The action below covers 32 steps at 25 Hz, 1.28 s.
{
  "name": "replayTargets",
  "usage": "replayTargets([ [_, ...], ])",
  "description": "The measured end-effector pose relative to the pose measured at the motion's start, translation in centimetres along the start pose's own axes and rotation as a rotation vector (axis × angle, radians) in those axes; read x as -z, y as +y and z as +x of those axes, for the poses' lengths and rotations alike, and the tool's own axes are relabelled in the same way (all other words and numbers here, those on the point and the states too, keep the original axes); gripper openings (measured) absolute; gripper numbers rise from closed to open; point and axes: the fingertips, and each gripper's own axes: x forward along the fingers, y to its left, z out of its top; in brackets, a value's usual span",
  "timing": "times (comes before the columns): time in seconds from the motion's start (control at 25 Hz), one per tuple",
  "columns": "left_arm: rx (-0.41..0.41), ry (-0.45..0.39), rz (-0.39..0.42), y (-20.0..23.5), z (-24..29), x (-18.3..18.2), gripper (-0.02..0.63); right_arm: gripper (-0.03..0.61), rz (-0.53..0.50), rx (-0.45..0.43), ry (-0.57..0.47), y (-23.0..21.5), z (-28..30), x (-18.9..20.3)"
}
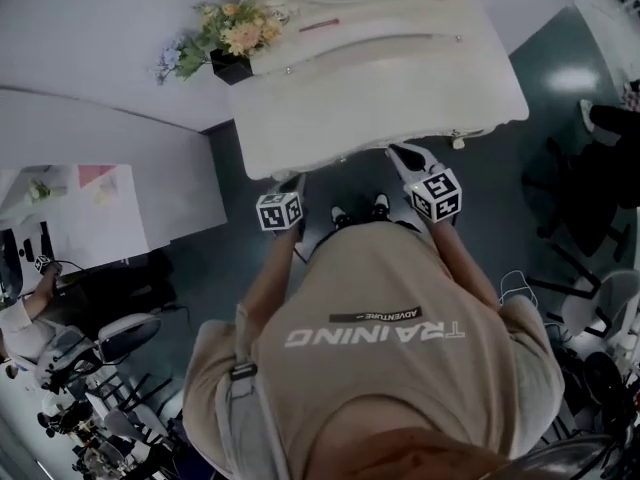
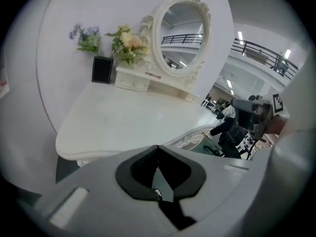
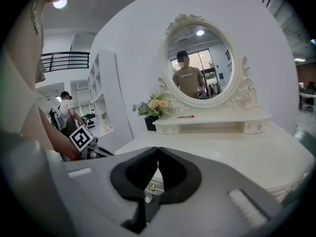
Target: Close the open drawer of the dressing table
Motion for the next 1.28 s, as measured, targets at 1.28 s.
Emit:
replayTargets([
  [1.28, -0.026, -0.772, 0.406, -10.1, -18.7, -31.4, 0.006, 0.005, -0.312, -0.105, -0.335, 2.5, -1.3, -23.0],
])
